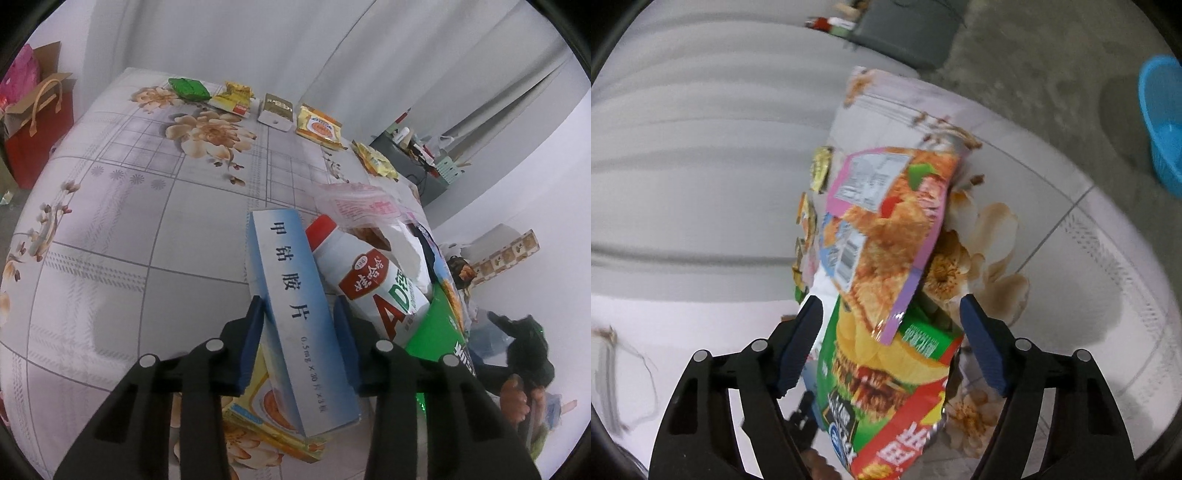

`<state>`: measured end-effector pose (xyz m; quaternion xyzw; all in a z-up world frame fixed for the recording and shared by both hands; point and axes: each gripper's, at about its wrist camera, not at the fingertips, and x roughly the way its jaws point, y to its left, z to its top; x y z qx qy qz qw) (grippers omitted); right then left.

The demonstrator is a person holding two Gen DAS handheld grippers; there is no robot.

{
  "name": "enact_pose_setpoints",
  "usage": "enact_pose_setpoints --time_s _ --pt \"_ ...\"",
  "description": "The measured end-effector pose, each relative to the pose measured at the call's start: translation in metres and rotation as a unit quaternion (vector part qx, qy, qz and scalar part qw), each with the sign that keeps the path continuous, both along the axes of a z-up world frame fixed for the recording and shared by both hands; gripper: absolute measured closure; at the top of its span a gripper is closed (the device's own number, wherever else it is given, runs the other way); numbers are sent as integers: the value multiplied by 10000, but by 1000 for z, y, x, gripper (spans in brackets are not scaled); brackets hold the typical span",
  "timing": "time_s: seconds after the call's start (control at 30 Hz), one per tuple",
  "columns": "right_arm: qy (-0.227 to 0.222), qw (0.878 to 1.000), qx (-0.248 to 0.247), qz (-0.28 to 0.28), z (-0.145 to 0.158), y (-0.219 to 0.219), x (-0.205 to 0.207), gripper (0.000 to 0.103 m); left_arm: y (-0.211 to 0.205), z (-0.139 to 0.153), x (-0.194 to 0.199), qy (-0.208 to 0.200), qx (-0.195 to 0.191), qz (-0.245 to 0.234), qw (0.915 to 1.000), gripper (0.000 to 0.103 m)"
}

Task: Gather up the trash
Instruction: 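Grasp the blue-white medicine box with left tool while right tool grasps pink snack bag, then carry both items to the blue wastebasket and open both tools over it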

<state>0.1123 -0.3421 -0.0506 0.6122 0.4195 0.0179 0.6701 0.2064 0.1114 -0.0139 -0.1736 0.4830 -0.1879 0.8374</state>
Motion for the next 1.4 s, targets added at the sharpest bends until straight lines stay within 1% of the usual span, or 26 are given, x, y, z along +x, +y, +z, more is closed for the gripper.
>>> enact_pose_setpoints --time_s 0.07,0.1,0.13,0.27,0.3,0.33,0.4,0.47,0.6,0.7,0.9,1.03,1.13,1.23,1.27,1.33,1.4 --pt "45 10000 58 -59 -6 -1 6 34 0 0 -1 -40 6 -9 10000 66" --pt "56 9999 89 -86 -9 -2 9 37 0 0 -2 -62 22 -11 10000 66" --pt "50 9998 122 -120 -13 -3 11 43 -1 0 -2 -81 29 -14 10000 66" --pt "-85 9988 263 -412 -21 -11 16 59 -1 1 -4 -168 43 -9 9998 67" --pt "-141 9981 347 -491 -23 -12 17 67 -2 2 -4 -185 48 -1 9998 68" --pt "-201 9974 430 -543 -25 -13 17 78 -2 2 -4 -201 53 4 9998 68" --pt "-493 9937 748 -675 -28 -14 14 89 -3 4 -3 -254 101 -46 9996 69" --pt "-755 9902 922 -729 -27 -14 11 95 -6 8 -4 -337 167 -98 9992 69" --pt "-1262 9829 1107 -758 -12 -18 3 101 -5 19 -6 -502 196 -80 9985 70" --pt "-1616 9778 1119 -721 4 -20 -6 102 0 33 -10 -677 205 8 9975 70" --pt "-2313 9662 918 -680 37 -37 -32 103 -2 78 -27 -1231 276 77 9920 70" --pt "-2741 9560 768 -705 56 -51 -61 103 -23 109 -42 -1626 287 -131 9862 70" --pt "-2945 9505 564 -812 66 -67 -88 103 -53 129 -49 -1756 134 -496 9831 70" --pt "-3045 9466 151 -1050 78 -87 -124 103 -100 145 -53 -1757 -40 -1061 9787 70" --pt "-3027 9456 -81 -1186 82 -97 -140 103 -124 150 -55 -1726 -147 -1382 9751 70" --pt "-2944 9443 -411 -1412 84 -110 -165 103 -162 156 -55 -1636 -234 -1809 9695 70" --pt "-2769 9427 -753 -1704 83 -125 -198 103 -216 157 -57 -1452 -233 -2381 9600 70"
